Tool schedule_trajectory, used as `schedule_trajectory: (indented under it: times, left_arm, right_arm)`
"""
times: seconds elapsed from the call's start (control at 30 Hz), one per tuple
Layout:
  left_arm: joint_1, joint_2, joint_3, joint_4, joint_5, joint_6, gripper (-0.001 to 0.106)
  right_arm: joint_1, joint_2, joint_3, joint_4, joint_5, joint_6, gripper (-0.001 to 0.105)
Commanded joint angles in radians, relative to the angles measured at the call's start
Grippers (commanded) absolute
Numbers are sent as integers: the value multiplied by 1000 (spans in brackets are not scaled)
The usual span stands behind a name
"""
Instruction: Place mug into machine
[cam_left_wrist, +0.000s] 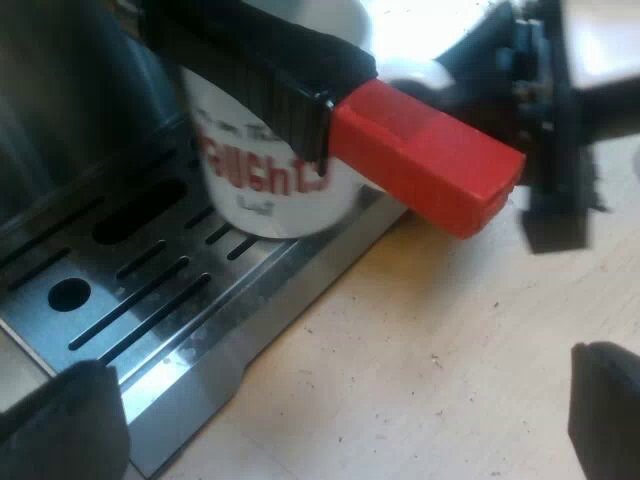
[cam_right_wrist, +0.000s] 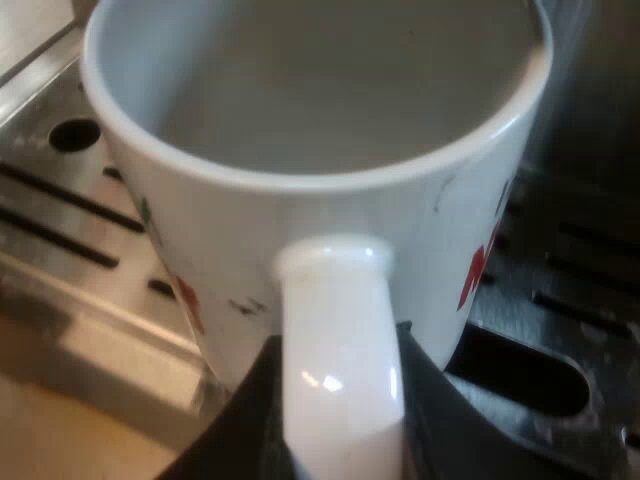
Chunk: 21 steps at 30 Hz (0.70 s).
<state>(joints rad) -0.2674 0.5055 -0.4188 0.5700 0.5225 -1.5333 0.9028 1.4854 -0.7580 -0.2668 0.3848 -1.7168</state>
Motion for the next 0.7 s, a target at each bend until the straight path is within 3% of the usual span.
schedule_trajectory:
  times: [0.03,0.4,0.5,0.57,0.63,0.7]
  left_arm:
    - [-6,-3,-5,-15,5,-10,91]
    - [-6,-3,-5,-15,5,-10,91]
    - [-6,-3,-5,-15,5,-10,91]
    - [-6,-3,-5,-15,5,-10,91]
    - [-6,-3,-5,-15,5,-10,91]
    - [-6,-3,-5,-15,5,-10,91]
  right_arm:
    - [-4,15,-42,-52,-2,-11,0]
    - [-7,83,-85,-52,-4,-8,1]
    - [-7,77,-85,-52,-6,4,19]
    - [-7,69,-85,-48,-5,31,38]
    - [-7,62,-85,-43,-5,37,48]
    - [-7,56,-85,-40,-5,37,51]
